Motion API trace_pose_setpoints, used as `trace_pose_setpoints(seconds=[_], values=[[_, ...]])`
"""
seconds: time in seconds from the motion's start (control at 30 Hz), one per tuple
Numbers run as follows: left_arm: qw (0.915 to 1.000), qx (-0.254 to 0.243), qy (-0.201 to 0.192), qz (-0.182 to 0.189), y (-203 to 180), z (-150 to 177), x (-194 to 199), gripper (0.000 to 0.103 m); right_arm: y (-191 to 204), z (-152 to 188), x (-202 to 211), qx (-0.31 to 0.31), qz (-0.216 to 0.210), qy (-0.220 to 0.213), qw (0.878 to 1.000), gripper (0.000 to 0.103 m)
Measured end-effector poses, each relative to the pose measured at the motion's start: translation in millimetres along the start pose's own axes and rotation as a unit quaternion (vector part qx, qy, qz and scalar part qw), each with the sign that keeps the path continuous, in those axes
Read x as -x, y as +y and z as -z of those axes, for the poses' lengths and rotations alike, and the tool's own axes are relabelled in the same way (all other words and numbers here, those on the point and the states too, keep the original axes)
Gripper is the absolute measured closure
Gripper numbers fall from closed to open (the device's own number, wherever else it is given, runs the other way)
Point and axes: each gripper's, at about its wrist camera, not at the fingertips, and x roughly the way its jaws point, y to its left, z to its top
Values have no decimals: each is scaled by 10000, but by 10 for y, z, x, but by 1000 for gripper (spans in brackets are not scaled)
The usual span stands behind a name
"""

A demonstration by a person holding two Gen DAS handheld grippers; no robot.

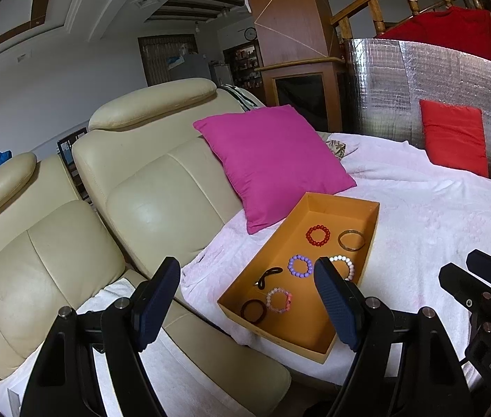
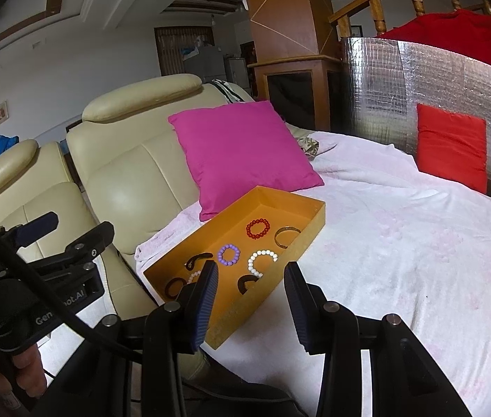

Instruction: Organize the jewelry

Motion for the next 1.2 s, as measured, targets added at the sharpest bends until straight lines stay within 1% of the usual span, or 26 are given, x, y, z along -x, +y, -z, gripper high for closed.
trace_pose_setpoints(seconds=[0.5,0.9,1.2], values=[[9999,134,32,103,118,17,-89,23,92,-47,-105,163,65,-17,9998,60],[9996,204,180,-14,196,25,-262,23,145,-67,-284,207,-18,79,9998,60],[9995,175,243,-44,146,35,-321,23,61,-45,-382,100,-42,143,9998,60]])
